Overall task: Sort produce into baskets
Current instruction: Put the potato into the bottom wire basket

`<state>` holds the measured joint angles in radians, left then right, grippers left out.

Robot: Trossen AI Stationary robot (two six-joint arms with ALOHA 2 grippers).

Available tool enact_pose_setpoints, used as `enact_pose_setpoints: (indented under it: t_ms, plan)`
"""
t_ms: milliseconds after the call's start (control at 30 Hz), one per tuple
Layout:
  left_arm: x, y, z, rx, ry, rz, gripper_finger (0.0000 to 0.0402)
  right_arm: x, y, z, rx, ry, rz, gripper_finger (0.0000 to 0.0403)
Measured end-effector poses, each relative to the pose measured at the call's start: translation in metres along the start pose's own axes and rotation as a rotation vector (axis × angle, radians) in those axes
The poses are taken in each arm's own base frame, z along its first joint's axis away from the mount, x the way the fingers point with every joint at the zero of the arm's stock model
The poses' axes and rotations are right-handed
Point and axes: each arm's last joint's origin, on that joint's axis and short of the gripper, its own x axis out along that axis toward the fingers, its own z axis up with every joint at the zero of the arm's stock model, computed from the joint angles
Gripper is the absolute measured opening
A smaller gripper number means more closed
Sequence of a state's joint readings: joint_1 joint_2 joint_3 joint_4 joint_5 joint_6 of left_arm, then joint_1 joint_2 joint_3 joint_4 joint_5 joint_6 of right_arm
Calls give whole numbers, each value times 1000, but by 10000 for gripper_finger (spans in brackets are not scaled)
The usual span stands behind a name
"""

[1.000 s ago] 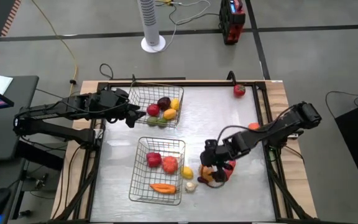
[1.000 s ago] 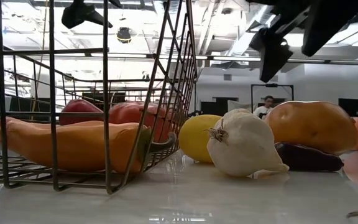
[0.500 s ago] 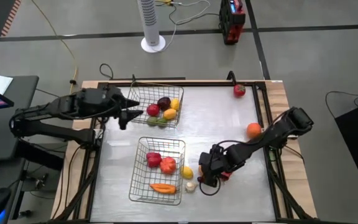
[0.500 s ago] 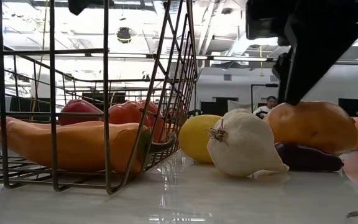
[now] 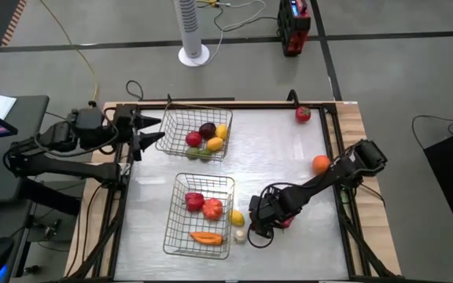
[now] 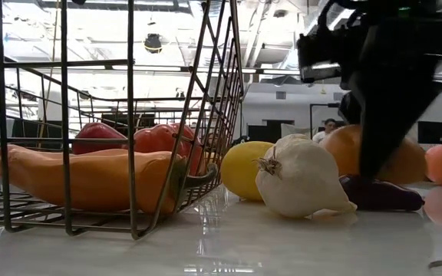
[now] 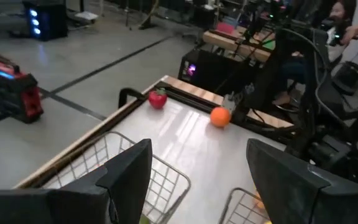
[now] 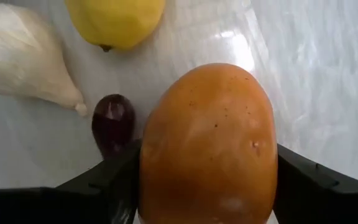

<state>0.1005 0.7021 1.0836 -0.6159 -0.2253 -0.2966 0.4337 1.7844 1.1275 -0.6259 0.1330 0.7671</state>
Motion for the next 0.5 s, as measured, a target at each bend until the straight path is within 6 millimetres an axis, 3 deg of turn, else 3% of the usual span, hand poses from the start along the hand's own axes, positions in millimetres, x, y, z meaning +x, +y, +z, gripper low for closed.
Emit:
enact_pose_setpoints:
  t_ms: [133,233,367,500]
  plan:
    - [0,0,0,-19,-5,10,249,-13,-13,21,-24,-22,-3,305]
    - [3,-3,5,-19,-114,-53,249,-28,-31,42,-7,-48,-23,322]
    - [4,-7,6,-26,-298,-174,249,-51,-68,67,54,-112,-115,332]
    - [17,-2,-17,-102,-252,-152,249,-67,-107,88,90,-194,-154,322]
